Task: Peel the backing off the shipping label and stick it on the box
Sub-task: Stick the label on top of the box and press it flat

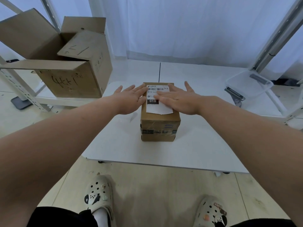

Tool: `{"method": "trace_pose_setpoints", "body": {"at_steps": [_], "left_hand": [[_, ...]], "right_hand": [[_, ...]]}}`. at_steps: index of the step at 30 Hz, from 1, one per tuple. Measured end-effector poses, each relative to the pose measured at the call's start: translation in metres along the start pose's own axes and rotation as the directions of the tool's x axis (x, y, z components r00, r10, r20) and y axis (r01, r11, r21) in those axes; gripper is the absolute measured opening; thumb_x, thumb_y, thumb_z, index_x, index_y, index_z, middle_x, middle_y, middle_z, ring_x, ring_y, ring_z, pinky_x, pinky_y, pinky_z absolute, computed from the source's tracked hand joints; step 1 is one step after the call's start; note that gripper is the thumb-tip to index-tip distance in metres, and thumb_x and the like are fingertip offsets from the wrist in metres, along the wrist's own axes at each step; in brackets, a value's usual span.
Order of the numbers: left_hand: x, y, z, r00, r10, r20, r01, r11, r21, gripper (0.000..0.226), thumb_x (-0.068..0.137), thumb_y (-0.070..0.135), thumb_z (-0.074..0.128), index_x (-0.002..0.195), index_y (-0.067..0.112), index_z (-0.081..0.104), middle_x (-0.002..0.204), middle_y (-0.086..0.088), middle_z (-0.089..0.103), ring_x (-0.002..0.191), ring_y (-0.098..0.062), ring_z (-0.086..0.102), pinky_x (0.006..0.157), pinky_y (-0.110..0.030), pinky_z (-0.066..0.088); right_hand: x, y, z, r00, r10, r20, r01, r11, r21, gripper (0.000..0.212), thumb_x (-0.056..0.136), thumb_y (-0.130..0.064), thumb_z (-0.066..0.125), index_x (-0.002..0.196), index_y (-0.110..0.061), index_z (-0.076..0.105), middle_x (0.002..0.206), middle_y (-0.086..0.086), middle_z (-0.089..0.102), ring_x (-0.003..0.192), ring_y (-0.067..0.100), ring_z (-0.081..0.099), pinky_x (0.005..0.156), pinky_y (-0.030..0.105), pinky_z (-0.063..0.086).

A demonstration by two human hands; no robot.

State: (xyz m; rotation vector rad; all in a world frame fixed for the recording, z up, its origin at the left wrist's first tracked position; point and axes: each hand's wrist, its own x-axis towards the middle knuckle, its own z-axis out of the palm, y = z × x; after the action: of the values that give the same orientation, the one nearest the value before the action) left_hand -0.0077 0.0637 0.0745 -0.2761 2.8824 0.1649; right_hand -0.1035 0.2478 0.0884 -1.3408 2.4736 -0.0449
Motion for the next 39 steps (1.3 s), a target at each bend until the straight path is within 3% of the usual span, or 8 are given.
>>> {"method": "trace_pose_setpoints", "body": {"at_steps": [7,13,15,17,20,26,32,39], "left_hand": [[0.005,0.005,0.002,1.000,-0.017,-0.019,0.016,0.998,-0.065,0.053,0.100,0.042,0.014,0.150,0.029,0.003,0.160,0.009,-0.001,0.148,-0.019,0.003,0.118,-0.049,-0.002],[0.013,0.012,-0.009,0.994,-0.052,-0.094,0.040,0.991,-0.129,0.048,0.098,0.033,0.025,0.145,0.022,0.025,0.155,-0.003,0.026,0.142,-0.025,0.024,0.117,-0.051,0.007],[0.019,0.015,-0.014,0.984,-0.038,-0.173,0.021,0.995,-0.096,0.043,0.097,0.039,0.029,0.134,0.019,0.041,0.141,-0.006,0.044,0.127,-0.028,0.042,0.109,-0.048,0.025],[0.024,0.019,-0.015,0.961,-0.010,-0.275,0.006,1.000,-0.017,0.046,0.093,0.051,0.038,0.122,0.018,0.049,0.126,-0.006,0.052,0.113,-0.028,0.049,0.095,-0.043,0.035],[0.029,0.019,-0.013,0.961,-0.014,-0.275,0.007,1.000,-0.027,0.058,0.085,0.063,0.045,0.128,0.025,0.047,0.130,-0.004,0.047,0.120,-0.028,0.044,0.098,-0.046,0.031],[0.022,0.014,-0.005,0.987,0.018,-0.158,-0.030,0.997,-0.077,0.075,0.085,0.067,0.039,0.148,0.030,0.023,0.155,0.003,0.022,0.141,-0.026,0.024,0.113,-0.049,0.014],[0.015,0.005,0.001,0.998,0.066,-0.012,-0.067,0.997,-0.031,0.091,0.079,0.076,0.032,0.150,0.030,0.000,0.160,0.006,-0.005,0.147,-0.023,0.001,0.117,-0.052,0.003],[0.001,-0.003,0.002,0.997,0.079,-0.001,-0.079,0.996,-0.033,0.079,0.085,0.072,0.024,0.150,0.035,0.000,0.159,0.011,-0.006,0.148,-0.018,-0.001,0.118,-0.050,0.001]], "right_hand": [[0.019,-0.001,0.001,0.987,0.147,-0.070,-0.148,0.989,0.002,0.050,0.099,-0.048,0.010,0.148,-0.037,0.012,0.159,-0.014,0.007,0.147,0.020,-0.004,0.111,0.059,-0.017],[0.009,0.010,-0.003,0.985,-0.018,-0.174,0.011,0.999,-0.040,0.040,0.099,-0.044,0.028,0.134,-0.037,0.048,0.150,-0.012,0.037,0.147,0.018,0.012,0.114,0.054,-0.010],[0.010,0.013,0.002,0.966,-0.011,-0.257,0.002,0.999,-0.034,0.038,0.098,-0.047,0.031,0.125,-0.038,0.057,0.142,-0.011,0.048,0.143,0.020,0.026,0.115,0.051,0.000],[0.016,0.011,0.004,0.936,0.021,-0.352,-0.020,1.000,0.008,0.036,0.094,-0.051,0.038,0.112,-0.036,0.066,0.123,-0.010,0.063,0.124,0.021,0.048,0.107,0.046,0.022],[0.024,0.008,-0.001,0.905,0.106,-0.411,-0.089,0.994,0.060,0.030,0.090,-0.051,0.049,0.109,-0.037,0.067,0.120,-0.007,0.062,0.112,0.021,0.051,0.093,0.042,0.033],[0.027,0.013,0.004,0.947,0.093,-0.307,-0.077,0.995,0.062,0.039,0.092,-0.051,0.045,0.128,-0.039,0.054,0.141,-0.007,0.046,0.127,0.020,0.043,0.102,0.047,0.030],[0.023,0.007,0.004,0.966,0.114,-0.230,-0.119,0.993,-0.007,0.042,0.095,-0.050,0.036,0.136,-0.040,0.043,0.153,-0.007,0.032,0.142,0.022,0.025,0.114,0.058,0.006],[0.018,-0.008,0.001,0.940,0.203,-0.275,-0.232,0.970,-0.078,0.040,0.096,-0.052,0.031,0.131,-0.043,0.048,0.149,-0.004,0.039,0.143,0.027,0.020,0.114,0.058,0.000]]}}
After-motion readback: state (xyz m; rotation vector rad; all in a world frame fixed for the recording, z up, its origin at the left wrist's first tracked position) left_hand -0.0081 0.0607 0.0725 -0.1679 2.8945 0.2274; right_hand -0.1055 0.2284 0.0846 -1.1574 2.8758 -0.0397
